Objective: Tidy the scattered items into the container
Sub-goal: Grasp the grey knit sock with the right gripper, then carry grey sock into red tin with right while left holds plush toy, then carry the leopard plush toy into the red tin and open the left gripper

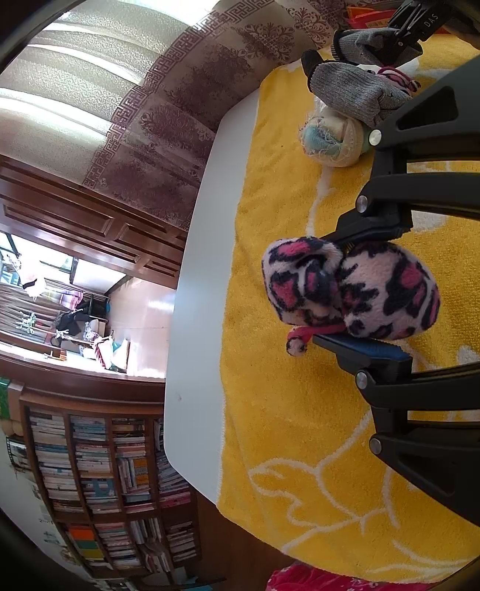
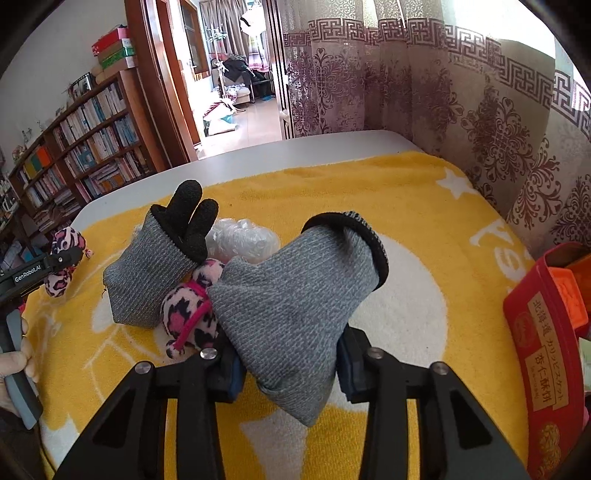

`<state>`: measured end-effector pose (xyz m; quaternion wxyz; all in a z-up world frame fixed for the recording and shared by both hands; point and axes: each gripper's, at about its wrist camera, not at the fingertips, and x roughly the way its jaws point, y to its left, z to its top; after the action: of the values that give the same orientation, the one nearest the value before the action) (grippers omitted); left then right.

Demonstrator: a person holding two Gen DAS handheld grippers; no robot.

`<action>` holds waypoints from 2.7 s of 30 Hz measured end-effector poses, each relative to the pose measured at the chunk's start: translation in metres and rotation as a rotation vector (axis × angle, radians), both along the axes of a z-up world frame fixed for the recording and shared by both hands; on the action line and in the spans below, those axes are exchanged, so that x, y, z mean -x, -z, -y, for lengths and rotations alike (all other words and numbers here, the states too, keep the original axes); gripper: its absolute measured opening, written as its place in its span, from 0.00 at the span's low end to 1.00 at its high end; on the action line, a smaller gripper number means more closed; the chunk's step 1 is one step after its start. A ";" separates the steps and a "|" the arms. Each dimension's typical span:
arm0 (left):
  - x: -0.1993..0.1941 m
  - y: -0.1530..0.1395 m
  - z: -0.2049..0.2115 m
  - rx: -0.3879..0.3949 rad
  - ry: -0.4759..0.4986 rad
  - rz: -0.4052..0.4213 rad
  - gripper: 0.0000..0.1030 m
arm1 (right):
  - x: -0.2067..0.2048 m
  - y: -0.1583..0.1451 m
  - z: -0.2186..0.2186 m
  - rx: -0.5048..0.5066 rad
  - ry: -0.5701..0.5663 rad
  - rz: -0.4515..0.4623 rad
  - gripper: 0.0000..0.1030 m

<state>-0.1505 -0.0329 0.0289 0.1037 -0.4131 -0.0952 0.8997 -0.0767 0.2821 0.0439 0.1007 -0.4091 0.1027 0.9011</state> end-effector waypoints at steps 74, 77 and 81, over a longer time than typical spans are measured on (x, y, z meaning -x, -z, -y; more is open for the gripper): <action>-0.094 -0.071 -0.141 -0.014 0.399 -0.141 0.43 | -0.218 -0.088 -0.173 -0.159 0.428 -0.139 0.74; -0.108 -0.072 -0.167 -0.030 0.459 -0.125 0.43 | -0.220 -0.093 -0.173 -0.132 0.411 -0.171 0.74; -0.131 -0.071 -0.211 -0.043 0.556 -0.106 0.43 | -0.223 -0.097 -0.172 -0.098 0.390 -0.213 0.74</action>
<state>-0.0192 0.1777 0.0997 0.3601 -0.3737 0.0083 0.8548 0.1463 0.4543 0.1412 0.2814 -0.2787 0.1459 0.9066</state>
